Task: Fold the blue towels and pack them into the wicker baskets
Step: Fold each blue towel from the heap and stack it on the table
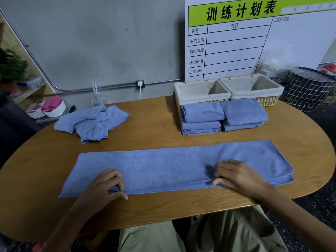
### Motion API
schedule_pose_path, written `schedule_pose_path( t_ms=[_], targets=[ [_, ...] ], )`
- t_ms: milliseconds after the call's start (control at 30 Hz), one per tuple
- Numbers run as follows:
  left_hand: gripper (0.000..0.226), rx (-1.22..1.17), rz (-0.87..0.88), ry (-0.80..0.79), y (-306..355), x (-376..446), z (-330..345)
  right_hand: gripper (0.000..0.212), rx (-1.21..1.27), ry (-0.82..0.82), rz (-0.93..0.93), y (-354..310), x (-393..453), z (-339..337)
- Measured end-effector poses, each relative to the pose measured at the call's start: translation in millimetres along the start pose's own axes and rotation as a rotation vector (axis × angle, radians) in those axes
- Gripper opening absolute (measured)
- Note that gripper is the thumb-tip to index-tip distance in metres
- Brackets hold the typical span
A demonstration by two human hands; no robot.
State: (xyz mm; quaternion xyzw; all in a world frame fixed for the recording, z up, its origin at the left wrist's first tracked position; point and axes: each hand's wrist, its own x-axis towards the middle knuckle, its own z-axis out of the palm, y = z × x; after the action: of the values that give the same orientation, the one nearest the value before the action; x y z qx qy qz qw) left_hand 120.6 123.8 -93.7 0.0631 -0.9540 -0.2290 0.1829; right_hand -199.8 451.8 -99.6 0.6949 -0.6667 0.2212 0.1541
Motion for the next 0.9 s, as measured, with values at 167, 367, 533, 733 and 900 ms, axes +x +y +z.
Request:
schedule_pose_path(
  t_ms=[167, 367, 533, 733, 900],
  targets=[
    [0.037, 0.017, -0.002, -0.039, -6.3, -1.1, 0.0, 0.036, 0.048, -0.015, 0.0, 5.5, -8.8, -3.6],
    [0.05, -0.041, -0.101, 0.125, 13.9, 23.2, -1.7, 0.048, 0.087, 0.138, 0.333, 6.1, -8.4, -9.4],
    [0.084, 0.333, -0.349, -0.203, 9.5, 46.5, 26.4, 0.047, -0.104, -0.061, 0.5, 14.4, 3.6, 7.5],
    [0.104, 0.528, -0.561, -0.318, 6.2, 34.8, 25.0, 0.077, -0.009, -0.364, 0.58, 37.5, 18.0, 8.8],
    [0.115, 0.553, -0.673, -0.327, 3.8, 31.6, 21.9, 0.086, -0.011, -0.384, 0.619, 54.2, 5.8, 1.6]
  ],
)
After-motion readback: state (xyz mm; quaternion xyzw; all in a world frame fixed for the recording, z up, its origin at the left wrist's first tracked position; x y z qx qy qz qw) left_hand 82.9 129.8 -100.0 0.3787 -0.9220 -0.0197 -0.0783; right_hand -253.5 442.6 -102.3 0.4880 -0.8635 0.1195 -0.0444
